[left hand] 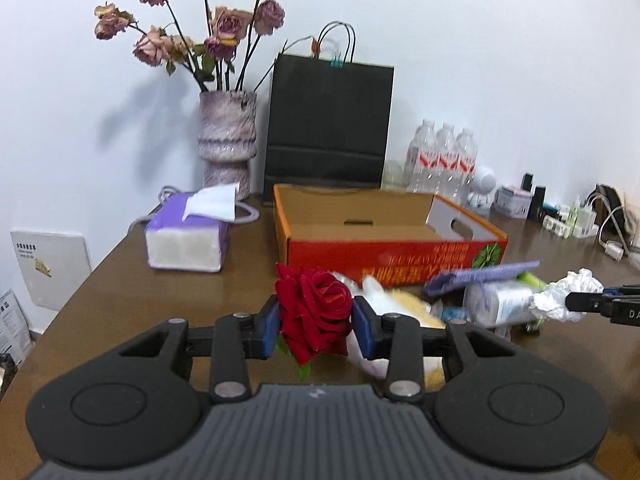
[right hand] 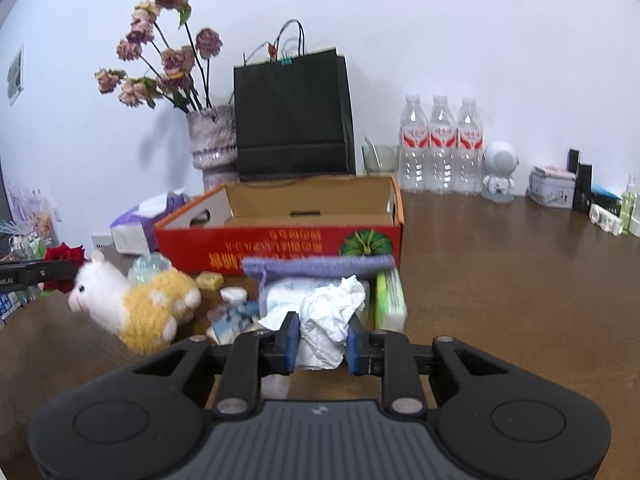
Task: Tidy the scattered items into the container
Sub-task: 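Carry the rose and tissue into the box and open both grippers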
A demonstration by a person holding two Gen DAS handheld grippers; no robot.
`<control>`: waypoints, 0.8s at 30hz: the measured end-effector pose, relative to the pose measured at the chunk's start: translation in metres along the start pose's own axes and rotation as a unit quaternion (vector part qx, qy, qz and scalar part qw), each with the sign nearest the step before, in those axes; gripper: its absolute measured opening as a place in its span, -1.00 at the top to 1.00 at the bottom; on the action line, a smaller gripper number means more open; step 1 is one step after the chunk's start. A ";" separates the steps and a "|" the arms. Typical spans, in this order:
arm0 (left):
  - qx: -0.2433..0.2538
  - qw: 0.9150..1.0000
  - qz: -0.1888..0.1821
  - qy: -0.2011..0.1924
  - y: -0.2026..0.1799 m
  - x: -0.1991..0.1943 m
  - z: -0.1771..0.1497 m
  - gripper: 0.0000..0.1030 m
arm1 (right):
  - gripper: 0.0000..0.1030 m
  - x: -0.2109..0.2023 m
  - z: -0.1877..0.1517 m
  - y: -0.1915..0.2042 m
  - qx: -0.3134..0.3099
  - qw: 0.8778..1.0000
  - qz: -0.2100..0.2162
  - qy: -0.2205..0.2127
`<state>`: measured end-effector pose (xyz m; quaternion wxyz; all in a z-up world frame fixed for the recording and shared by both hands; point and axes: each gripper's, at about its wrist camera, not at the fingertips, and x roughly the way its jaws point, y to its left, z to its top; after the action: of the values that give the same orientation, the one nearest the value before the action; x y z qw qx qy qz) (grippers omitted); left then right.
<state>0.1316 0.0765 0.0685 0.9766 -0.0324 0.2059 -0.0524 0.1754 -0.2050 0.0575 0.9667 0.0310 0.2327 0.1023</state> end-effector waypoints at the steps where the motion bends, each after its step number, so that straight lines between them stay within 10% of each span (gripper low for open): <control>1: -0.004 1.000 -0.004 -0.003 0.000 0.001 0.004 0.26 | 0.57 0.000 0.004 0.001 0.001 1.000 0.001 -0.005; 24: -0.059 0.996 -0.038 -0.047 -0.056 0.137 0.079 0.25 | 0.57 0.126 0.113 0.006 0.022 0.998 0.016 -0.049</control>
<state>0.2829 0.0087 0.0910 0.9789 -0.1004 0.1610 -0.0758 0.3353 -0.1740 0.1028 0.9742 0.0606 0.1867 0.1110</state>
